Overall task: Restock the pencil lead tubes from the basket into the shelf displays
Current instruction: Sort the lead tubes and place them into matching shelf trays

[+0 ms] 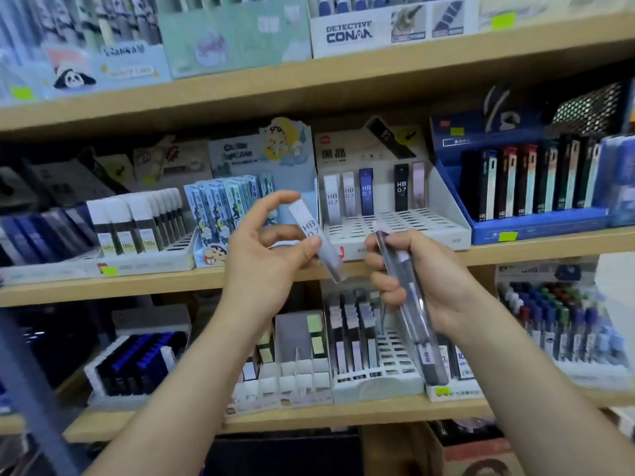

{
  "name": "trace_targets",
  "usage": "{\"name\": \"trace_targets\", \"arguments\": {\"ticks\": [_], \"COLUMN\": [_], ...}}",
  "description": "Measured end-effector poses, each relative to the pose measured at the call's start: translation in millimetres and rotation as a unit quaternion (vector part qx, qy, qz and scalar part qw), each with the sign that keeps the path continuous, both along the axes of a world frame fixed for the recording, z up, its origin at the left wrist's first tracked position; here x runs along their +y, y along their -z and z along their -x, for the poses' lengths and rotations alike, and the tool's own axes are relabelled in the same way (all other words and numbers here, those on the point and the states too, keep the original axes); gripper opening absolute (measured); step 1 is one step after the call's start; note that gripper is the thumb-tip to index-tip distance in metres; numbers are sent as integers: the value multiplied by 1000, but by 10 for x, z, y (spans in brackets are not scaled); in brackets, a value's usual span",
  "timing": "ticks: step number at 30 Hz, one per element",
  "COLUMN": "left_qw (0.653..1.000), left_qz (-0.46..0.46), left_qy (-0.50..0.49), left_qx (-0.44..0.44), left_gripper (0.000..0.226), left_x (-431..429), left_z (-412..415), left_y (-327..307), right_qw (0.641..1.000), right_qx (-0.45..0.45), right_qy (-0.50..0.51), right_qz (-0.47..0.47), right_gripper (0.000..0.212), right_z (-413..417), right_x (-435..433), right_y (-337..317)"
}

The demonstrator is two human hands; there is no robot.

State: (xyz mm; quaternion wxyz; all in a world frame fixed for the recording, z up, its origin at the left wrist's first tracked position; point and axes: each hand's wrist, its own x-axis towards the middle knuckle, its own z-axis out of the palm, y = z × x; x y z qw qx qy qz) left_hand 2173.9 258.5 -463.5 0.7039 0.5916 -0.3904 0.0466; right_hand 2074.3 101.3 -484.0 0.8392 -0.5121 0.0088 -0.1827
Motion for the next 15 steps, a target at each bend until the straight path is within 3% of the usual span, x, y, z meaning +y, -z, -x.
{"name": "trace_targets", "arguments": {"ticks": [4,9,15], "left_qw": [997,989,983], "left_qz": [-2,-50,-94], "left_qy": [-51,-89,-108], "left_qx": [-60,-103,-118], "left_gripper": [39,26,26], "left_x": [-228,-503,-559], "left_z": [-238,-485,-641], "left_y": [-349,-597,-638], "right_qw": [996,986,979], "right_qx": [-56,-32,-30], "right_qy": [69,162,200], "right_qz": [-25,16,6], "right_gripper": [21,28,30], "right_z": [51,101,70], "right_x": [-10,-24,13], "right_y": [-123,-152,-157]}}
